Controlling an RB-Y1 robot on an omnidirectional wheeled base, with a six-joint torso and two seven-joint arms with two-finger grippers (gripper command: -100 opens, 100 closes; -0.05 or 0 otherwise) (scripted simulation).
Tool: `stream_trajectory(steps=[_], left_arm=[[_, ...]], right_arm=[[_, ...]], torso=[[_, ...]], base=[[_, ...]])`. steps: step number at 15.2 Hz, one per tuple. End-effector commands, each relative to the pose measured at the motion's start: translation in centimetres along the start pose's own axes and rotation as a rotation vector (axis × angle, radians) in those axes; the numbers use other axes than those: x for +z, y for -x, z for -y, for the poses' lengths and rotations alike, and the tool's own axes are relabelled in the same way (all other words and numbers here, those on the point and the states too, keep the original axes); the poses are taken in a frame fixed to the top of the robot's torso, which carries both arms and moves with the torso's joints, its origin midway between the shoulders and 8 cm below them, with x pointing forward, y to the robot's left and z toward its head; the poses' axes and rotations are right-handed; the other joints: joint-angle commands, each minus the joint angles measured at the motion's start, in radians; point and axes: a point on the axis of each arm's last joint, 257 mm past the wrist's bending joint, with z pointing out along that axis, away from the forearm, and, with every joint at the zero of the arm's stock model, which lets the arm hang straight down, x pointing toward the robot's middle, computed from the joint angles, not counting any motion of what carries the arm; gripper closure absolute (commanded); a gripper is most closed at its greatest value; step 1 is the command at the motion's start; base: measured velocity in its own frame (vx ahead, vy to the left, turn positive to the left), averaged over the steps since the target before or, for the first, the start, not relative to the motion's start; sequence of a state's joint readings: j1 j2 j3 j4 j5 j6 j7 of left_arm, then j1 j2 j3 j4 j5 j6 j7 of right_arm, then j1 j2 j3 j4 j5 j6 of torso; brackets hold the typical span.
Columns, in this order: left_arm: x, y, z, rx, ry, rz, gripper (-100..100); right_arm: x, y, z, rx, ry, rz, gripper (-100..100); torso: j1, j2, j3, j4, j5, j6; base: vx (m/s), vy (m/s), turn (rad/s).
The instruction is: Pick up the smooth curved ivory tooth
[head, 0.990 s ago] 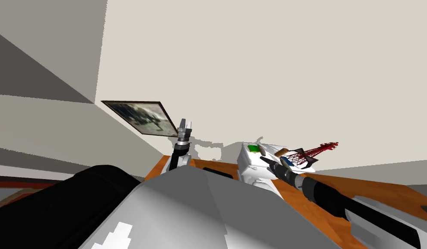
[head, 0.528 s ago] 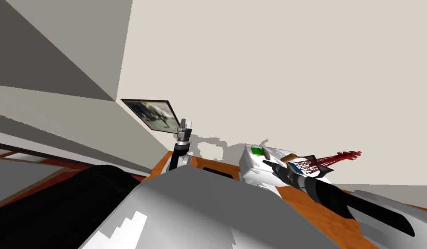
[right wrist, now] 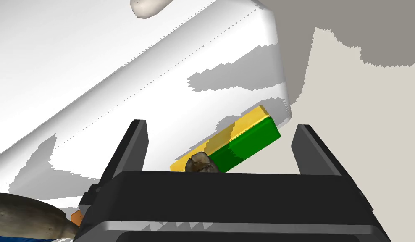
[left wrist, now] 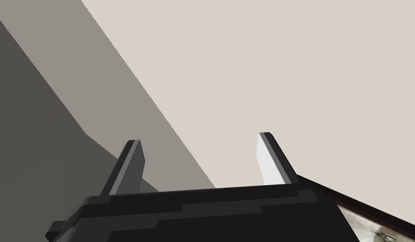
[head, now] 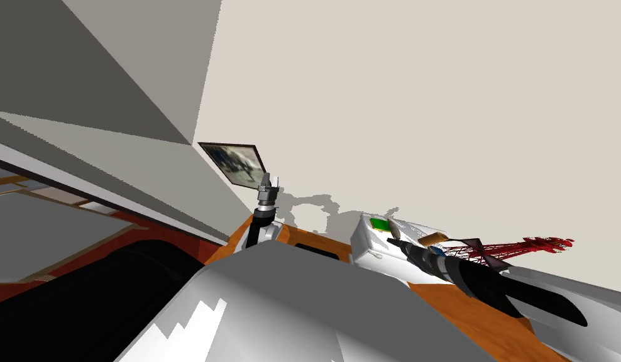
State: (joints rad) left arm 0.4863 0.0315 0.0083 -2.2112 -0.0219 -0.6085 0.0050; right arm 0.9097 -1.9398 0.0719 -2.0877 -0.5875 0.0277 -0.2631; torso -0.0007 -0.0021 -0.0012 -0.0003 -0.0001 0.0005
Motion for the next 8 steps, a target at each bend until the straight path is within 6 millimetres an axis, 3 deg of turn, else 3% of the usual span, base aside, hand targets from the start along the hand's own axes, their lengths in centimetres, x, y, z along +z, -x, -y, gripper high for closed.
stream_trajectory(steps=[1,4,5,7,8], left_arm=[[0.0,0.0,0.0,0.000,0.000,0.000,0],[0.0,0.0,0.0,0.000,0.000,0.000,0],[0.0,0.0,0.0,0.000,0.000,0.000,0],[0.0,0.0,0.0,0.000,0.000,0.000,0],[0.0,0.0,0.0,0.000,0.000,0.000,0]], right_arm=[[0.0,0.1,-0.1,-0.012,-0.006,-0.003,-100],[0.0,0.1,0.0,0.009,-0.006,-0.004,-100],[-0.2,0.3,1.6,0.011,-0.073,-0.013,-100],[-0.2,0.5,1.5,-0.007,-0.081,-0.018,-100],[-0.4,0.7,3.1,0.002,-0.141,-0.022,-100]], torso=[[0.000,0.000,0.000,0.000,0.000,0.000],[0.001,0.000,0.000,0.000,0.000,0.000],[0.001,0.000,0.000,0.000,0.000,0.000],[0.000,0.000,0.000,0.000,0.000,-0.001],[0.000,0.000,0.000,0.000,0.000,0.000]], base=[[-0.003,-0.006,-0.037],[0.000,0.000,-0.008],[-0.008,-0.002,0.275],[-0.017,-0.025,0.195],[-0.023,-0.024,0.256]])
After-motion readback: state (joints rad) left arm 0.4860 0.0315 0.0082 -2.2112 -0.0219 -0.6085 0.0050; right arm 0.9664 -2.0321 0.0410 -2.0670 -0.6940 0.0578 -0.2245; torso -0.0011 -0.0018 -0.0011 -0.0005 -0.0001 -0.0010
